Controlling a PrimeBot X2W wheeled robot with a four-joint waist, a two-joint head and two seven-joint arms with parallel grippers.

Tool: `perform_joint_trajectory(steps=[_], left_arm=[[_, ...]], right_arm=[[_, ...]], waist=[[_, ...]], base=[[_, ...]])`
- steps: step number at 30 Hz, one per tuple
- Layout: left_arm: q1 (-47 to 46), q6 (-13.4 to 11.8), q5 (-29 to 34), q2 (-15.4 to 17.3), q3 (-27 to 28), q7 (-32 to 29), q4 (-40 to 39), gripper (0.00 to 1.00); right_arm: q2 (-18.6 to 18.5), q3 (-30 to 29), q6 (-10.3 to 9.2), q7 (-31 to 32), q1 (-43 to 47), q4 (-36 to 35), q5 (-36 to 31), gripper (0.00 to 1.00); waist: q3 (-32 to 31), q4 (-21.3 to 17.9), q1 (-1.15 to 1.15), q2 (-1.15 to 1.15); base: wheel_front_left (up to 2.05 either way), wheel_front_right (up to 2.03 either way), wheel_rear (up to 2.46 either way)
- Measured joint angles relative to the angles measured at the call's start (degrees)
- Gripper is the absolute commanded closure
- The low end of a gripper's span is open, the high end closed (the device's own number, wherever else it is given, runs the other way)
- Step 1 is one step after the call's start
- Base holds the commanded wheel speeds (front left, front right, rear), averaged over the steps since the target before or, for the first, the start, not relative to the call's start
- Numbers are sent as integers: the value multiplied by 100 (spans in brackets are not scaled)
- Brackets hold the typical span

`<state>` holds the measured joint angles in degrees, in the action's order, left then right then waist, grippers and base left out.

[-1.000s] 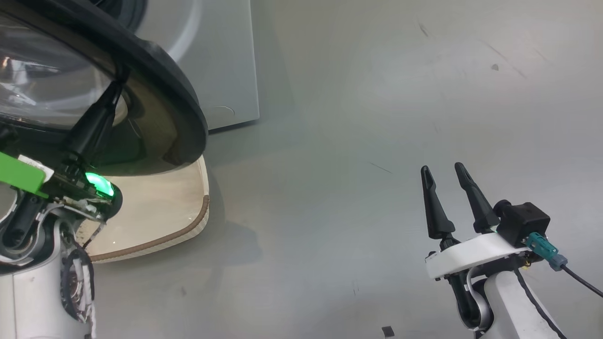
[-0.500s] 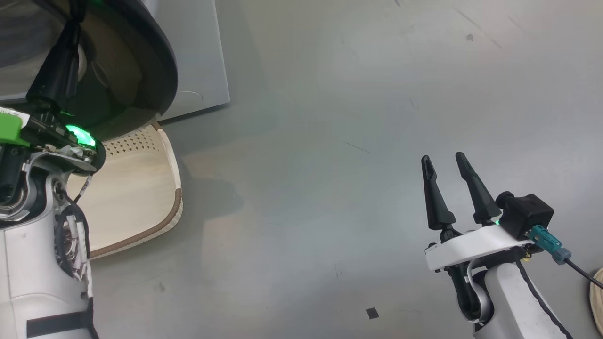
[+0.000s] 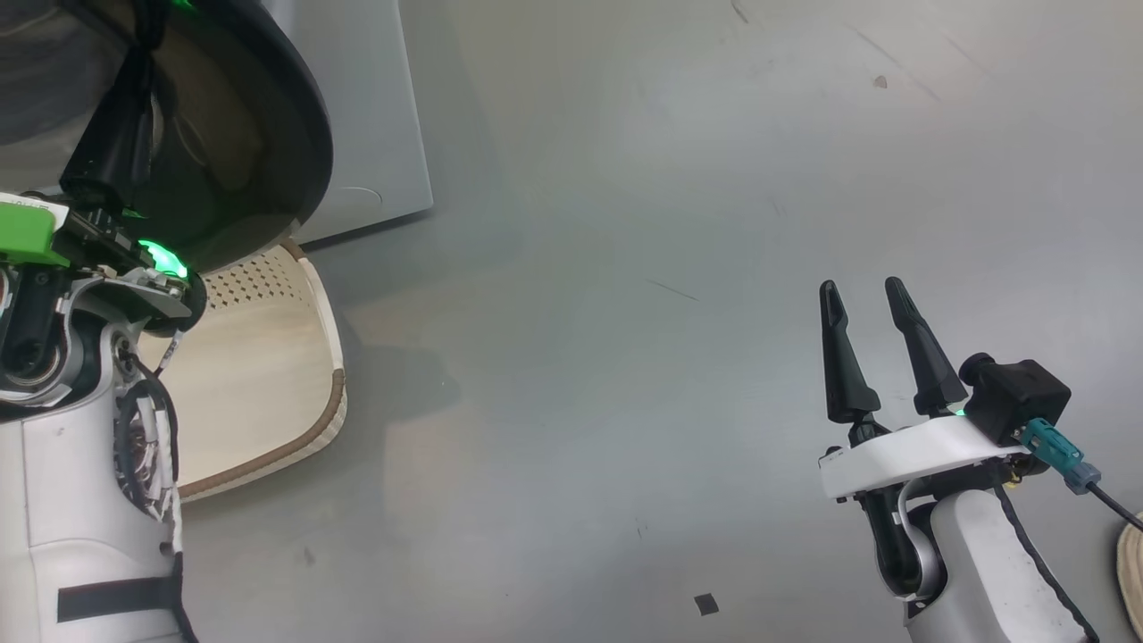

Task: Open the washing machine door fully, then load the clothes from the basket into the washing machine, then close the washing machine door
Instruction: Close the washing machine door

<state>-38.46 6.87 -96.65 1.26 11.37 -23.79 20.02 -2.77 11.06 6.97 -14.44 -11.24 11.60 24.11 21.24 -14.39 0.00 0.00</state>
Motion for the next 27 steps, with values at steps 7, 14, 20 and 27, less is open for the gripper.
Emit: perform_joint_trajectory(steps=[7, 14, 20, 27], left_arm=[[283, 0, -118, -1, 3, 24, -21, 100], [850, 0, -238, -3, -19, 85, -178, 100], [1326, 1, -471, -5, -65, 240, -336, 100], [1778, 2, -605, -4, -64, 601, -614, 9]], right_arm=[[3, -70, 0, 0, 6, 53, 0, 0], [3, -137, 0, 0, 88, 113, -4, 0], [4, -136, 0, 0, 197, 154, -4, 0], [4, -138, 0, 0, 287, 179, -4, 0]], waist=[[-230, 98, 0, 0], [-518, 295, 0, 0], [-763, 502, 0, 0], [-997, 761, 0, 0]], base=[[0, 0, 0], [0, 0, 0], [0, 0, 0], [0, 0, 0]])
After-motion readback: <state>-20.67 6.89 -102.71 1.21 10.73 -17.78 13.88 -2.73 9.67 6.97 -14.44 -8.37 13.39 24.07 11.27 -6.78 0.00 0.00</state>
